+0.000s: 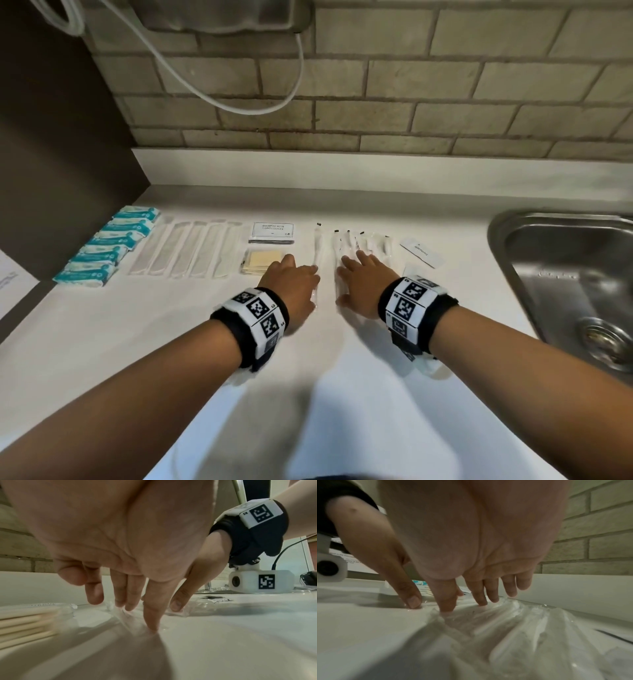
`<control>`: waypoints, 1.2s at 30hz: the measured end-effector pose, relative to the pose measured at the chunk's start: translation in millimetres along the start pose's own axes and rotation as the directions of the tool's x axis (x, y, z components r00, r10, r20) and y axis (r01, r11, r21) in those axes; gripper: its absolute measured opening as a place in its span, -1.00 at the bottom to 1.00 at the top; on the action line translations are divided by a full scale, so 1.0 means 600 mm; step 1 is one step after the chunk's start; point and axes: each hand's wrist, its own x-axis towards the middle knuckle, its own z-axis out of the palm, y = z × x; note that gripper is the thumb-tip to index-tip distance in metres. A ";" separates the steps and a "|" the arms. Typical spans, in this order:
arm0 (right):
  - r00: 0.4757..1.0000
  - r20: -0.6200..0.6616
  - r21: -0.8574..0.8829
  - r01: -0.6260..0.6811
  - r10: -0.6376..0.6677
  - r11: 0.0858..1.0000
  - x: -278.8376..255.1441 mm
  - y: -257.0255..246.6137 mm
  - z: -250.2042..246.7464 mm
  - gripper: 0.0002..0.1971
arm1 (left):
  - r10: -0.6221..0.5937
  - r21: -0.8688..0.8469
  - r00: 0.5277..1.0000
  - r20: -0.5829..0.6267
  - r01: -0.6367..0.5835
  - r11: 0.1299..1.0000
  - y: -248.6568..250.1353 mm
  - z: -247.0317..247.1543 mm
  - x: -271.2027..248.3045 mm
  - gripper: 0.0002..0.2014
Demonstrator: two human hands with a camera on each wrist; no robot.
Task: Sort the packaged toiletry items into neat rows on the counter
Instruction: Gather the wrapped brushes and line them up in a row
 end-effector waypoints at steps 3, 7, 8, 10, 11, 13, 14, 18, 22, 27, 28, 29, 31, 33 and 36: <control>1.000 0.027 -0.012 0.015 -0.015 1.000 -0.001 0.000 0.002 -0.32 | 0.000 0.008 1.000 0.007 0.000 1.000 0.000 0.001 -0.006 -0.61; 0.999 0.032 -0.004 0.025 -0.025 1.000 -0.003 -0.002 0.001 -0.31 | -0.005 -0.008 1.000 0.005 0.005 1.000 -0.006 0.003 -0.013 -0.62; 0.999 0.035 0.001 0.023 -0.023 1.000 -0.003 -0.003 0.000 -0.30 | -0.006 -0.013 1.000 0.005 0.006 1.000 -0.008 0.003 -0.013 -0.63; 0.999 0.042 0.005 0.011 -0.011 1.000 -0.002 -0.004 -0.003 -0.27 | -0.005 -0.013 1.000 0.013 0.005 1.000 -0.012 -0.001 -0.008 -0.63; 0.999 0.045 0.005 0.001 -0.001 1.000 0.001 -0.003 -0.005 -0.27 | 0.001 -0.009 1.000 0.019 -0.001 1.000 -0.014 -0.003 -0.003 -0.62; 0.998 0.062 0.006 -0.020 0.019 1.000 0.004 0.000 -0.008 -0.27 | 0.014 -0.001 0.999 0.035 -0.014 1.000 -0.017 -0.005 0.005 -0.60; 0.997 0.070 0.002 -0.027 0.026 1.000 0.005 0.003 -0.009 -0.27 | 0.018 0.003 0.999 0.039 -0.019 1.000 -0.018 -0.006 0.009 -0.60; 0.997 0.077 -0.002 -0.022 0.022 1.000 0.003 0.005 -0.010 -0.28 | 0.019 0.009 0.998 0.051 -0.019 1.000 -0.020 -0.006 0.011 -0.57; 0.998 0.061 -0.019 0.003 -0.002 1.000 0.003 0.000 -0.005 -0.30 | 0.012 -0.012 0.999 0.038 -0.011 1.000 -0.018 -0.006 0.010 -0.61; 0.998 0.066 -0.011 0.002 -0.001 1.000 0.007 0.001 -0.007 -0.31 | -0.024 -0.011 0.999 0.046 0.024 1.000 -0.015 -0.008 0.012 -0.56; 0.998 0.065 -0.012 0.001 0.000 1.000 0.007 0.003 -0.007 -0.31 | -0.030 -0.010 0.999 0.044 0.031 0.999 -0.015 -0.007 0.012 -0.55; 0.998 0.065 -0.012 -0.001 0.002 1.000 0.008 0.005 -0.006 -0.31 | -0.038 -0.014 0.998 0.041 0.038 0.999 -0.015 -0.007 0.012 -0.55; 0.998 0.063 -0.006 -0.007 0.008 1.000 0.009 0.010 -0.003 -0.33 | -0.054 -0.028 0.998 0.031 0.055 0.998 -0.015 -0.007 0.011 -0.55; 0.998 0.060 -0.010 -0.005 0.006 1.000 0.011 0.011 -0.001 -0.34 | -0.067 -0.041 0.997 0.036 0.068 0.997 -0.016 -0.007 0.010 -0.53; 0.998 0.064 -0.019 0.001 0.000 1.000 0.011 0.011 0.000 -0.33 | -0.067 -0.037 0.997 0.040 0.069 0.997 -0.014 -0.009 0.008 -0.50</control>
